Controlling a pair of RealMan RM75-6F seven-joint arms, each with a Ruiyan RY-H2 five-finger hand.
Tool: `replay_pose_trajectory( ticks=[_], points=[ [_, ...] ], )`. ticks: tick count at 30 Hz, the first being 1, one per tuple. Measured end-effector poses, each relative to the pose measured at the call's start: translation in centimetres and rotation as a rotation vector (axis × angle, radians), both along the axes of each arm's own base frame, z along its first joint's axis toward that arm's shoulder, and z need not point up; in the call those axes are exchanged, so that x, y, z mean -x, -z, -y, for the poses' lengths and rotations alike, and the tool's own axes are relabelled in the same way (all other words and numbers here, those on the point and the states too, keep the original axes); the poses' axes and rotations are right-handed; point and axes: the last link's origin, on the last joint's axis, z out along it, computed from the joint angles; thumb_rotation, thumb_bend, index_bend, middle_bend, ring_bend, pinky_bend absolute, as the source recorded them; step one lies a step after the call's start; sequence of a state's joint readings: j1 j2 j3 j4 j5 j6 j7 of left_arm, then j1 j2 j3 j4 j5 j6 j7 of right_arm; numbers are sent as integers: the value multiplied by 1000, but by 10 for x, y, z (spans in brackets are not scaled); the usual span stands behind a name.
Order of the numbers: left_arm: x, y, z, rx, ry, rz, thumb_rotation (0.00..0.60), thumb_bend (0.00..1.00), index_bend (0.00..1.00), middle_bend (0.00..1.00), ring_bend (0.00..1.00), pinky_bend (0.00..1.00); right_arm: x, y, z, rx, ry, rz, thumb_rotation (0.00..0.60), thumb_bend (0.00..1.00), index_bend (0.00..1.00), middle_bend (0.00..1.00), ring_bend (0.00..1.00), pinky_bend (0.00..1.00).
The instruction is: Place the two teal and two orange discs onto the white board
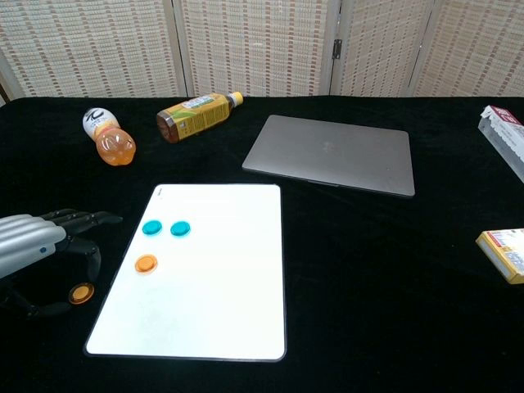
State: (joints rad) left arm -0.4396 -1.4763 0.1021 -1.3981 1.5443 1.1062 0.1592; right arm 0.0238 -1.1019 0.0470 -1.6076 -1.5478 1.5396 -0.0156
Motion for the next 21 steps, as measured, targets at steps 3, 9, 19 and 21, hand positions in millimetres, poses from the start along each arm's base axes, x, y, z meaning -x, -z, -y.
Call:
replay_pose_trajectory(
  ticks=[3,9,19,21],
  points=[
    [0,2,-1,4,3,-5,600,342,458,12,0,0,0,0,0,0,0,0,600,426,0,0,0,0],
    [1,5,-3,10,-6,-12,600,342,461,12,0,0,0,0,-1,1,3,-1,600,426,0,0,0,0],
    [4,8,-6,27,-22,-19,600,345,485,12,0,0,-1,0,0,0,3,-3,600,427,0,0,0,0],
    [4,8,-5,30,-22,-20,600,345,495,12,0,0,-1,0,-1,1,4,-3,600,427,0,0,0,0]
  ],
)
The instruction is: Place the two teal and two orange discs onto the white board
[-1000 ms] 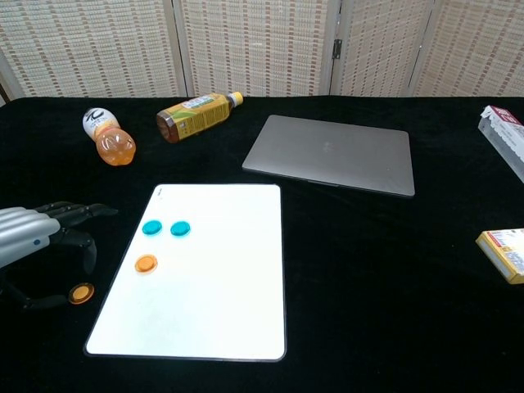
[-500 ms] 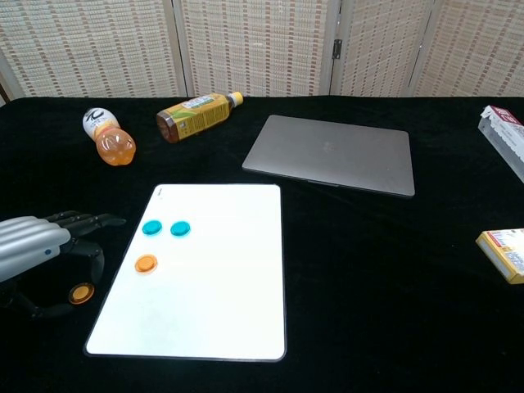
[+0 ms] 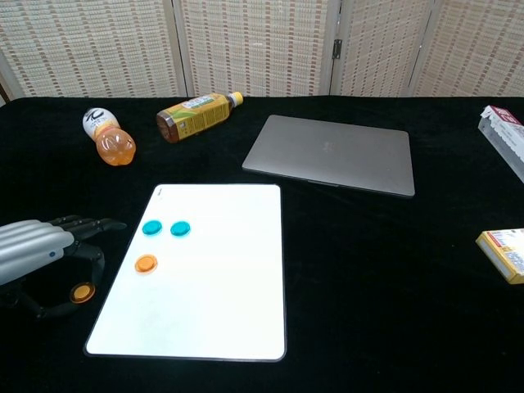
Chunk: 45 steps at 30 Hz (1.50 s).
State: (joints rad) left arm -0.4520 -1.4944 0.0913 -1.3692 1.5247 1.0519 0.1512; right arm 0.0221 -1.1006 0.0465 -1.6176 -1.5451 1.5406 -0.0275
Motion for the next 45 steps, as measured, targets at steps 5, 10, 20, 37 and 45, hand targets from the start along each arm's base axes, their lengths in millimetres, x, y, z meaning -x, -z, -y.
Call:
replay_pose_trajectory(
  ticks=[5,10,20,37,45],
  points=[
    [-1,-1,0,-1,-1,11,600,347,514,12,0,0,0,0,0,0,1,0,600,427,0,0,0,0],
    [-8,-8,-8,-15,13,32,600,349,503,12,0,0,-1,-1,0,3,-3,-2,600,427,0,0,0,0],
    [-53,-15,-38,-12,96,95,600,353,497,12,0,0,0,-1,-2,6,-1,1,600,428,0,0,0,0],
    [-104,26,-58,97,125,74,600,353,482,12,0,0,6,-2,-2,8,18,4,600,426,0,0,0,0],
    [-103,21,-57,59,114,98,600,353,424,12,0,0,6,-3,-2,9,19,4,600,427,0,0,0,0]
  ],
)
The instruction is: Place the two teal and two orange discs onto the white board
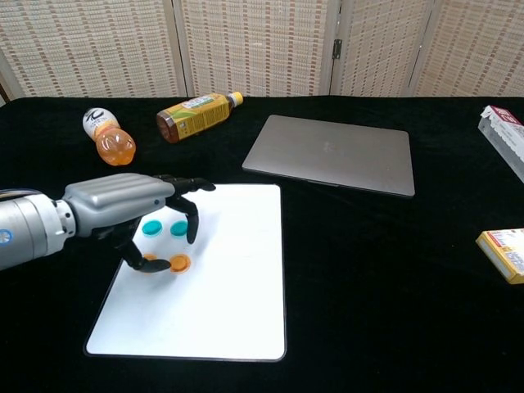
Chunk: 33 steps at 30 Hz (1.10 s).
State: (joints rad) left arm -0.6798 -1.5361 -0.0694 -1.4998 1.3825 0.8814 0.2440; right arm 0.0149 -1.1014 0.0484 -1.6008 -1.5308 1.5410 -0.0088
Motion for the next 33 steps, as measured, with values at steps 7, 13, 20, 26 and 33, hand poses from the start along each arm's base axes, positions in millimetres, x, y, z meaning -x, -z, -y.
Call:
replay_pose_trajectory(
  ticks=[7,13,20,26,33],
  points=[
    [12,-40,-5,-116,-53,106,600,353,302,12,0,0,0,-3,-1,7,1,-1,600,426,0,0,0,0],
    [44,-86,-12,-262,-158,149,600,353,264,17,0,0,2,-6,0,5,1,-3,600,426,0,0,0,0],
    [90,-133,-3,-440,-289,148,600,353,266,33,0,0,3,-6,3,-12,-3,25,600,427,0,0,0,0],
    [119,-160,18,-550,-361,134,600,353,259,34,0,0,3,-7,4,-8,-9,48,600,426,0,0,0,0],
    [142,-177,51,-640,-412,122,600,353,258,34,0,0,2,-1,3,-43,-18,92,600,427,0,0,0,0]
  ],
)
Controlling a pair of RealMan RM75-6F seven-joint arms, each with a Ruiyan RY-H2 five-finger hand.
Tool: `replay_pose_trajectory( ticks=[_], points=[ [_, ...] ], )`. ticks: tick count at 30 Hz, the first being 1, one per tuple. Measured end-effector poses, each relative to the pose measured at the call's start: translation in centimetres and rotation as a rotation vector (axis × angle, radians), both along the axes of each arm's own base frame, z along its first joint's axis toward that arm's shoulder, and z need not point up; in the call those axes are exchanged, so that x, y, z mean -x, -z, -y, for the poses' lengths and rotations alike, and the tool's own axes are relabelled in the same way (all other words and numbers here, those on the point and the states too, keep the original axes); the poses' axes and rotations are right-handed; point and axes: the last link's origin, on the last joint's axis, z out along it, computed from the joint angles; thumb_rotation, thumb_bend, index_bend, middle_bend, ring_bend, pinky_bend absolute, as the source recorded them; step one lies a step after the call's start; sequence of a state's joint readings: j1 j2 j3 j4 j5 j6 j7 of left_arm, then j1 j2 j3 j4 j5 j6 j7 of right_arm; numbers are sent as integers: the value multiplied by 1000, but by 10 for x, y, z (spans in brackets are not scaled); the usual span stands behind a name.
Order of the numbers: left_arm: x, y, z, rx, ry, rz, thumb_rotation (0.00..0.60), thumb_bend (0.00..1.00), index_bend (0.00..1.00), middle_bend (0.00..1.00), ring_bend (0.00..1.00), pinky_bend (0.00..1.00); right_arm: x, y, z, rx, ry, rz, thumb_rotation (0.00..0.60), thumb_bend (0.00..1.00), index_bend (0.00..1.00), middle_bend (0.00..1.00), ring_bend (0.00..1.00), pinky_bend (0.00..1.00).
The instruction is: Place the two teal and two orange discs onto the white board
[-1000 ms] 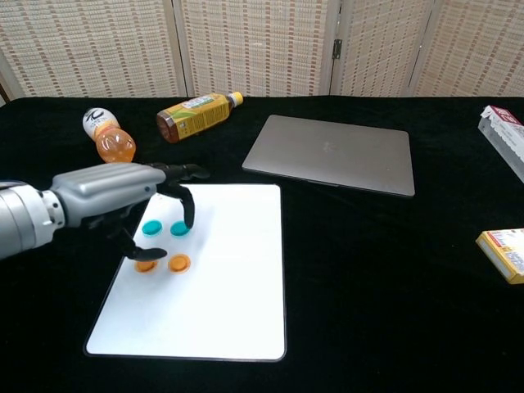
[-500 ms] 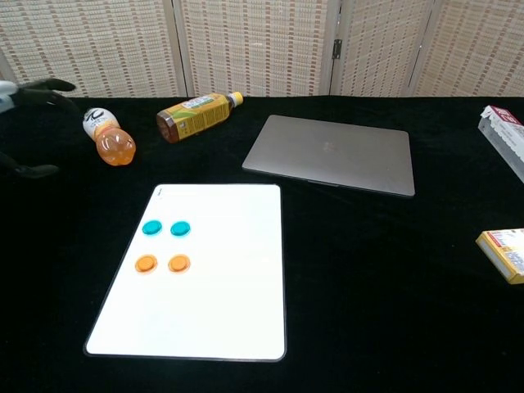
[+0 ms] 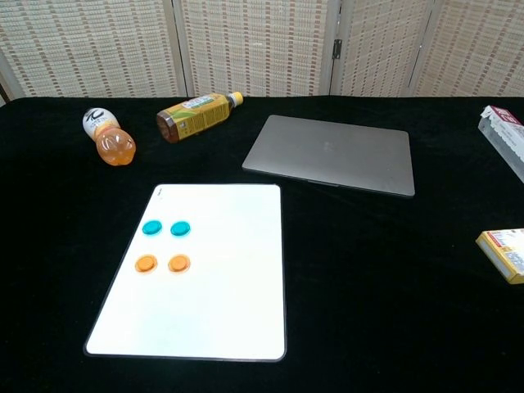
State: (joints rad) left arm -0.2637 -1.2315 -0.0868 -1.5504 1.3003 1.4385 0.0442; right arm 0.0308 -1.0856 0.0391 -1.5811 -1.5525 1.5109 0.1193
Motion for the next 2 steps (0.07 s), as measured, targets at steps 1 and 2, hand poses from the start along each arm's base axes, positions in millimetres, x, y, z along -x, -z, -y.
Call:
replay_pose_trajectory(
  ticks=[1,2],
  points=[
    [2,-1,5,-9,-3,-5,600,353,258,34,0,0,0,1,0,-3,-2,2,600,426,0,0,0,0],
    [3,-2,9,-15,-3,-8,600,353,258,34,0,0,-1,1,0,-6,-4,2,600,426,0,0,0,0]
  ],
)
